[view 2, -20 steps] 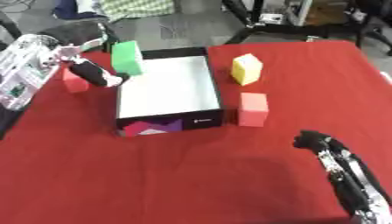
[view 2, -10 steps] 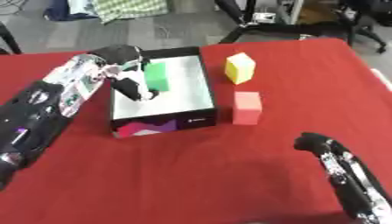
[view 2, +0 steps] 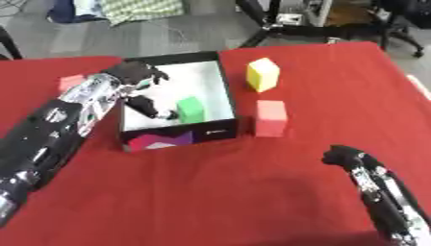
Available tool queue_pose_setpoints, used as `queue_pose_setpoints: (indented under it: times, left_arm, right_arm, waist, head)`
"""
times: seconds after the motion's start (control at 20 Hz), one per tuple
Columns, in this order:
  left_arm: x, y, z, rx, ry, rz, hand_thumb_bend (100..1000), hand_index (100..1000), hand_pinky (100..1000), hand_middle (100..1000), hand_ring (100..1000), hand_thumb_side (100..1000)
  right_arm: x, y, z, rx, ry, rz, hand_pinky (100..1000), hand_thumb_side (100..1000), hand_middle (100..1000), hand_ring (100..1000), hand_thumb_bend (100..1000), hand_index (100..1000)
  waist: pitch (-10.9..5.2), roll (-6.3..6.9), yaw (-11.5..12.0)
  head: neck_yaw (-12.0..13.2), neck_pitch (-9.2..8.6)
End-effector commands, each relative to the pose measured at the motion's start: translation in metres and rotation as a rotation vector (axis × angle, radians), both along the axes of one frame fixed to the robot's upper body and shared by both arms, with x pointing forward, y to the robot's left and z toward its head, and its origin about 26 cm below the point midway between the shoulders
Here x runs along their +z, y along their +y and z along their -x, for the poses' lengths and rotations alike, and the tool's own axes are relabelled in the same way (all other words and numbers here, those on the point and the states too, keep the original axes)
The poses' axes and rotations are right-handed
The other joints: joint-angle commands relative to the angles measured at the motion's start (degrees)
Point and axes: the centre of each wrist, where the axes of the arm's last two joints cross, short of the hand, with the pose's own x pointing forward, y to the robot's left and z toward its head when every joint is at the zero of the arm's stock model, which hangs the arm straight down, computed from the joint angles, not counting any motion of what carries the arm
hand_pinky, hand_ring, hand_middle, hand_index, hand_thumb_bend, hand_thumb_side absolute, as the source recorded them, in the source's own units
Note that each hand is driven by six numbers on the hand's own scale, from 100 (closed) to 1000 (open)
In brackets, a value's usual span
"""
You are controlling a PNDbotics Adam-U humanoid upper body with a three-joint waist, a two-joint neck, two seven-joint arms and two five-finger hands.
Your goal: Pick up objects on the table and place them in the box.
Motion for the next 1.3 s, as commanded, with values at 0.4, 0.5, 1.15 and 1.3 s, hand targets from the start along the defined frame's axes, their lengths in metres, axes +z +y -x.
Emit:
queue_pose_setpoints:
  times: [0.4,0.5,1.15,1.3]
  left_arm:
    - [0.107,0.101,0.013,0.229,-0.17,0.075,550,928,793,728,690,746]
    - [0.104,0.125,0.016,0.301,-0.137,0.06,555,930,793,731,694,741]
    - [0.028,0.159,-0.001,0.54,0.043,0.031,603,926,784,726,697,766]
    - [0.015,0.16,-0.003,0.559,0.039,0.034,589,923,781,721,693,753]
  right_arm:
    - [0.003,-0.008,0.002,-0.027,-0.011,0.022,1000,734,726,786,100,809]
    - [0.003,-0.008,0.002,-0.025,-0.011,0.024,1000,735,726,786,100,809]
    - [0.002,-0.007,0.002,-0.019,-0.009,0.024,1000,744,727,787,100,809]
    - [0.002,-0.007,0.001,-0.015,-0.01,0.023,1000,747,727,787,100,809]
  waist:
    - [-1.45,0.12,1.7]
    - [-1.36,0.12,1.5]
    - [-1.11,-0.28,1.1]
    - [-0.91,-0.35,0.8]
  head:
    - [-1.0,-0.09]
    - [-0.9,-0.09]
    - [-1.1,-0.09]
    - [-1.0,-0.09]
